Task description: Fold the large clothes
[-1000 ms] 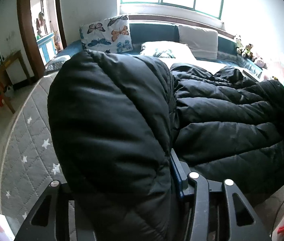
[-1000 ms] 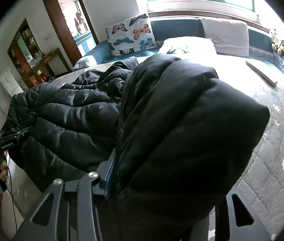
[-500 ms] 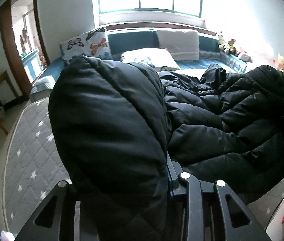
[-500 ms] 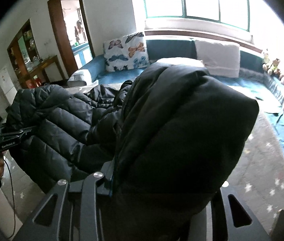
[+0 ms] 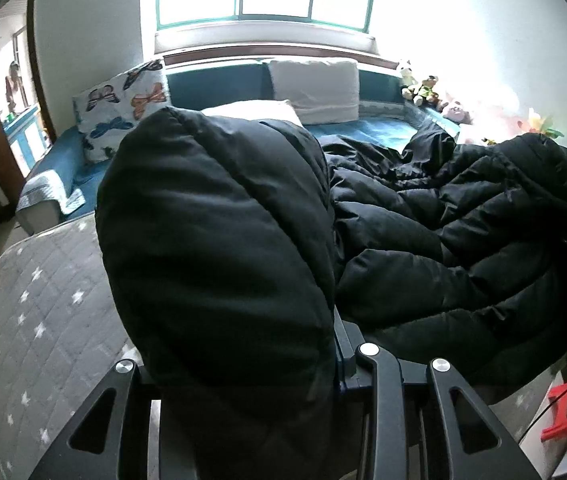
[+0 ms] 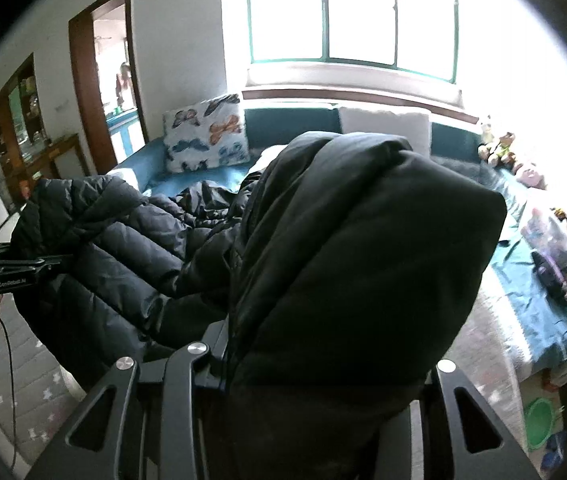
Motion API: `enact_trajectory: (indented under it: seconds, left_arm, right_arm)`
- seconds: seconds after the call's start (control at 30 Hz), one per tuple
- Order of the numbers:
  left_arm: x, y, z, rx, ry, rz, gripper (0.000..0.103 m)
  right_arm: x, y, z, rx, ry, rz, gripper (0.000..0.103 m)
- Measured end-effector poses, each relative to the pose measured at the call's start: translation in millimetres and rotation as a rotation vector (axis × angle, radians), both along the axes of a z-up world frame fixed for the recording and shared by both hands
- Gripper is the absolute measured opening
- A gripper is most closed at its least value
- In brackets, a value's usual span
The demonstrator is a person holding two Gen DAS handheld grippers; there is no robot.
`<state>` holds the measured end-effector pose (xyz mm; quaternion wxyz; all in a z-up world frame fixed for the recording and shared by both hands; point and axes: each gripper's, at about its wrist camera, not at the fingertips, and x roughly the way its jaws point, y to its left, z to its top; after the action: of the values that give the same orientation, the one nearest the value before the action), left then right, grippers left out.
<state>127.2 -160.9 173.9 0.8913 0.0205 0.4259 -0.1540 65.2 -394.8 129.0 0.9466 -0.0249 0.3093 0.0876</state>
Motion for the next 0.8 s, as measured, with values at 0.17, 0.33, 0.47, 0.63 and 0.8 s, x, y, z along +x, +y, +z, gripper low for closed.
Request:
enact_trajectory:
  seconds: [0.17, 0.33, 0.47, 0.63, 0.8]
  left_arm:
    - [23.4, -29.4, 9.8, -0.008, -0.008, -0.023, 0.038]
    - [49.6, -54.1, 2.7, 0.003, -0.002, -0.03, 0.038]
    - [71.2, -77.8, -23.3, 0.028, 0.039, -0.041, 0.038]
    - [91.5, -82.0, -68.7, 0.021, 0.142, -0.008, 0.047]
    - [100.0, -76.4, -85.7, -0.023, 0.168, 0.018, 0.066]
  right_arm:
    - [13.9, -24.1, 5.0, -0.003, -0.026, -0.038, 0.042]
    - [30.8, -43.6, -7.4, 0.02, -0.034, -0.065, 0.042]
    - [44.5, -59.8, -31.7, 0.051, 0.015, -0.073, 0.042]
    - [61.6, -73.2, -74.8, 0.068, 0.124, -0.104, 0.044]
    - [69.2, -103.0, -90.5, 0.199, 0.187, -0.125, 0.053]
